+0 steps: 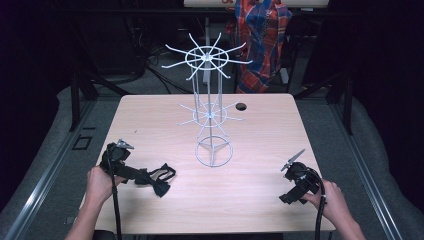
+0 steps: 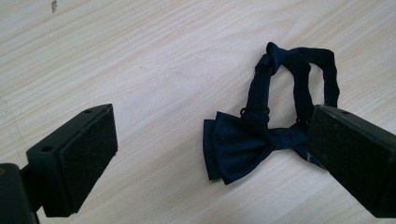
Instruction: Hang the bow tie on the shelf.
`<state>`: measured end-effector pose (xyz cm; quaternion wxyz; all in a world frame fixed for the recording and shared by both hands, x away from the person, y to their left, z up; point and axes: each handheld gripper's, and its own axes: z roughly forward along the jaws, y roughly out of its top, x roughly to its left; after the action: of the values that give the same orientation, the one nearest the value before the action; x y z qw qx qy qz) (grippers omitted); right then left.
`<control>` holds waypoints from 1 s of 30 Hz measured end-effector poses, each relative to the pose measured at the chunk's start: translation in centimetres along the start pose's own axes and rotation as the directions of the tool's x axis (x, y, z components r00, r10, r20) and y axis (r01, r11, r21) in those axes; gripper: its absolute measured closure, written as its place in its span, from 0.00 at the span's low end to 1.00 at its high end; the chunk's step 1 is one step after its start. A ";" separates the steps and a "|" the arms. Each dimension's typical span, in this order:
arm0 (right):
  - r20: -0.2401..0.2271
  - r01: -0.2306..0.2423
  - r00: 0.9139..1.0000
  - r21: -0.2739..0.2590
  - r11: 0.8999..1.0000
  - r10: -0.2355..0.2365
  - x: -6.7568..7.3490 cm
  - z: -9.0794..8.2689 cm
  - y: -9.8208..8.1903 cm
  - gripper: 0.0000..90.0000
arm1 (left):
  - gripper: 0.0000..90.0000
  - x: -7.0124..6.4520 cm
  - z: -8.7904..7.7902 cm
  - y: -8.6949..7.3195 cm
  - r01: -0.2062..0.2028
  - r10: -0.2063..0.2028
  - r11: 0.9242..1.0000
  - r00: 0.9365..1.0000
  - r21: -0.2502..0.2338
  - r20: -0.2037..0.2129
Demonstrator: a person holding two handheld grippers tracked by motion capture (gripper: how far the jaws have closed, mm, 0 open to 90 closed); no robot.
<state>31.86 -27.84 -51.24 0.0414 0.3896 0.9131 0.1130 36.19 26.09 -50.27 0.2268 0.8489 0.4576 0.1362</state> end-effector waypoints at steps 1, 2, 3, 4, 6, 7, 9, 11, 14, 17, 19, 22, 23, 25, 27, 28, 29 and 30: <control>-0.002 0.002 1.000 0.001 1.000 -0.002 0.0 0.0 0.0 0.12 | 0.02 0.0 0.0 0.0 0.001 -0.001 1.000 1.000 0.000 0.001; -0.002 0.002 1.000 0.001 1.000 -0.002 0.0 0.0 0.0 0.12 | 0.02 0.0 0.0 0.0 0.001 -0.001 1.000 1.000 0.000 0.001; -0.003 0.001 1.000 0.000 1.000 -0.001 0.0 0.0 0.0 0.12 | 0.02 0.0 0.1 0.0 0.001 -0.001 1.000 1.000 -0.001 0.005; 0.001 0.013 1.000 0.013 1.000 -0.013 0.0 -0.1 0.1 0.12 | 0.02 0.0 0.1 0.1 -0.001 0.001 1.000 1.000 0.000 0.007; -0.015 -0.001 1.000 -0.002 1.000 0.001 0.0 0.1 0.1 0.12 | 0.02 -0.1 0.2 0.1 -0.001 0.001 1.000 1.000 0.006 0.004; -0.015 0.001 1.000 -0.001 1.000 -0.001 0.0 0.2 0.1 0.12 | 0.02 -0.1 0.3 0.1 0.005 -0.005 1.000 1.000 -0.001 0.005; -0.015 0.006 1.000 0.007 1.000 -0.006 0.0 0.1 0.1 0.13 | 0.00 -0.1 0.3 0.2 0.009 -0.009 1.000 1.000 0.005 0.009; -0.015 0.005 1.000 0.005 1.000 -0.005 0.0 0.1 0.1 0.13 | 0.00 -0.2 0.3 0.3 0.007 -0.007 1.000 1.000 0.003 0.007; -0.016 0.006 1.000 0.007 1.000 -0.006 0.0 0.1 0.1 0.13 | 0.00 -0.4 0.4 0.4 -0.001 0.001 1.000 1.000 0.002 0.015; -0.017 0.006 1.000 0.008 1.000 -0.006 0.0 0.1 0.1 0.13 | 0.00 -0.7 0.6 0.6 -0.013 0.013 1.000 1.000 0.012 0.017; -0.021 0.005 1.000 0.008 1.000 -0.005 0.1 0.1 0.1 0.13 | 0.00 -0.9 0.8 0.7 -0.017 0.017 1.000 1.000 0.018 0.020; -0.025 0.010 1.000 0.012 1.000 -0.010 0.1 0.3 0.2 0.13 | 0.00 -1.3 1.1 0.8 -0.028 0.028 0.999 0.999 0.026 0.025; -0.028 0.009 1.000 0.012 1.000 -0.009 0.1 0.3 0.2 0.13 | 0.00 -1.5 1.3 0.9 -0.041 0.039 0.998 0.999 0.037 0.035; -0.021 0.016 1.000 0.023 1.000 -0.016 0.1 0.2 0.2 0.13 | 0.00 -1.7 1.4 1.0 -0.046 0.044 0.998 0.998 0.041 0.038; -0.023 0.011 1.000 0.017 1.000 -0.011 0.1 0.3 0.2 0.13 | 0.00 -1.9 1.6 1.1 -0.056 0.054 0.997 0.997 0.047 0.046; -0.024 0.012 1.000 0.018 1.000 -0.011 0.1 0.3 0.2 0.13 | 0.02 -2.2 1.8 1.2 -0.067 0.064 0.996 0.996 0.050 0.060; -0.024 0.023 0.999 0.029 0.999 -0.022 0.1 0.2 0.2 0.13 | 0.02 -2.2 1.8 1.2 -0.067 0.064 0.996 0.996 0.050 0.060; -0.024 0.023 0.999 0.029 0.999 -0.022 0.1 0.2 0.2 0.13 | 0.02 -2.3 1.8 1.2 -0.072 0.069 0.996 0.996 0.055 0.063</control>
<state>32.02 -27.59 -51.37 0.0264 0.3784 0.9194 0.1036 36.63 23.11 -51.29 0.2113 0.8744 0.4239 0.1052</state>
